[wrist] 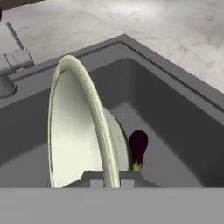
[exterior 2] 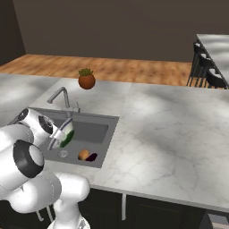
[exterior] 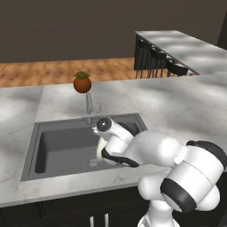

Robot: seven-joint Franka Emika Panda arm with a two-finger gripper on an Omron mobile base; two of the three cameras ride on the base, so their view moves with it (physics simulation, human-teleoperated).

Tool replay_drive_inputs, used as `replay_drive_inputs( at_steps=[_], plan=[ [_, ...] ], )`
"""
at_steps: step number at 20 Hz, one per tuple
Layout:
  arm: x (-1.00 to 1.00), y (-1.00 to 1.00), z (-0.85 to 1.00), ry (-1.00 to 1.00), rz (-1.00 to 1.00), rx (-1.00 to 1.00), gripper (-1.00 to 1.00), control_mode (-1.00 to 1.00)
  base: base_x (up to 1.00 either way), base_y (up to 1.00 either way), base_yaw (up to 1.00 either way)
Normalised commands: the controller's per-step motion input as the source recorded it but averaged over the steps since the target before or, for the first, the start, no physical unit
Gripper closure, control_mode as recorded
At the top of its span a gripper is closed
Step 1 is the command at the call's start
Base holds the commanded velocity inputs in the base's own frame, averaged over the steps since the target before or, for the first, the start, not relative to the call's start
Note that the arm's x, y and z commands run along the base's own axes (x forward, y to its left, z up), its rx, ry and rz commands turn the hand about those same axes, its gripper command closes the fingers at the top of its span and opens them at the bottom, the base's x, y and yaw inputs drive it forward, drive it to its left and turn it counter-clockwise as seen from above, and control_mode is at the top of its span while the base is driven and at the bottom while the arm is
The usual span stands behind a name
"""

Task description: Dump the eggplant and potato from the bowl so the bowl can be washed. Place the bowl in the sink after clearing the leftovers.

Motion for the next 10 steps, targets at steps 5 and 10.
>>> replay_drive_inputs(
  at_steps=[5, 10],
  plan=[
    [0.00, 0.55, 0.00, 0.26, 0.13, 0.01, 1.00, -1.00, 0.00, 0.00, 0.00],
    [-0.02, 0.07, -0.01, 0.19, 0.17, 0.13, 1.00, -1.00, 0.00, 0.00, 0.00]
  ],
)
